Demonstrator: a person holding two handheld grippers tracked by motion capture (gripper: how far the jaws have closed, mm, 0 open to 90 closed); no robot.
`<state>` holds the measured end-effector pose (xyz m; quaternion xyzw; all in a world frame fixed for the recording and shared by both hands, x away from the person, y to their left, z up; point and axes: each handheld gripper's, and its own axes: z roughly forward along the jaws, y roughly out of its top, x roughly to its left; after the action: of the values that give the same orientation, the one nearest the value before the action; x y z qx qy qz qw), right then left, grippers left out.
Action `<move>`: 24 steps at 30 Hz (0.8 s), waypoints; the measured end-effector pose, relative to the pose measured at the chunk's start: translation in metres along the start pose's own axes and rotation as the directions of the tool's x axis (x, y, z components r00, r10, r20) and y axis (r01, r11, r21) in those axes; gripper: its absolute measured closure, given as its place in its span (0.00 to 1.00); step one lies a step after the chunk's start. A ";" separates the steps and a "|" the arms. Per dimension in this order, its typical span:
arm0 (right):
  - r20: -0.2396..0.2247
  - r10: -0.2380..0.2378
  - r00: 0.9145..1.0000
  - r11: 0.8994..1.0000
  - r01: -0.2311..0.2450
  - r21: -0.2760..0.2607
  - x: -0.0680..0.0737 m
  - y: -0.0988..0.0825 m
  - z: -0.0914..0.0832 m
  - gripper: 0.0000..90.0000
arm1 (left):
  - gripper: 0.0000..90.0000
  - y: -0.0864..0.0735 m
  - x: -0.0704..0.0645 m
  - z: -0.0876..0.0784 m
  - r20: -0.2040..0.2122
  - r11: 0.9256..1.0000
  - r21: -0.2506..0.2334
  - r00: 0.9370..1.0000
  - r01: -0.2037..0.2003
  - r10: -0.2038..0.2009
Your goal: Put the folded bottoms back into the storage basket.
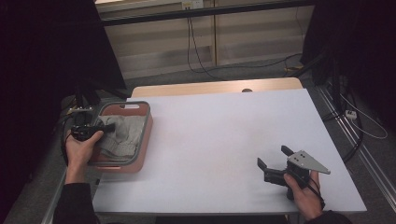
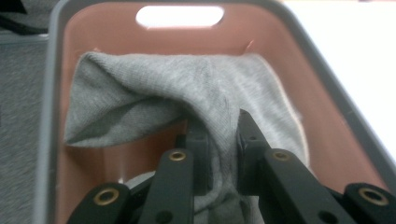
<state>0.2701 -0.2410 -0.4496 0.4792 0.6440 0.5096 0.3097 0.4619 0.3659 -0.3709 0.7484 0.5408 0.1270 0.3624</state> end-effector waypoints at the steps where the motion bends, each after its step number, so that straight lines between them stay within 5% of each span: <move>1: 0.000 0.000 1.000 1.000 0.000 0.000 0.000 0.000 0.000 0.02 | 0.88 0.000 0.001 0.000 -0.009 1.000 0.002 1.000 0.002 -0.002; 12: 0.002 -0.002 1.000 1.000 0.002 0.002 0.000 0.000 0.001 0.02 | 0.82 -0.002 0.013 0.003 -0.091 0.992 0.125 0.996 0.008 0.003; 24: 0.001 -0.006 1.000 1.000 0.006 0.004 0.000 0.000 0.001 0.02 | 0.65 0.002 0.019 0.008 -0.172 0.994 0.090 0.984 0.067 -0.051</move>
<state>0.2707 -0.2407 -0.4500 0.4781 0.6464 0.5071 0.3104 0.4746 0.3793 -0.3788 0.7349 0.5972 0.1535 0.2825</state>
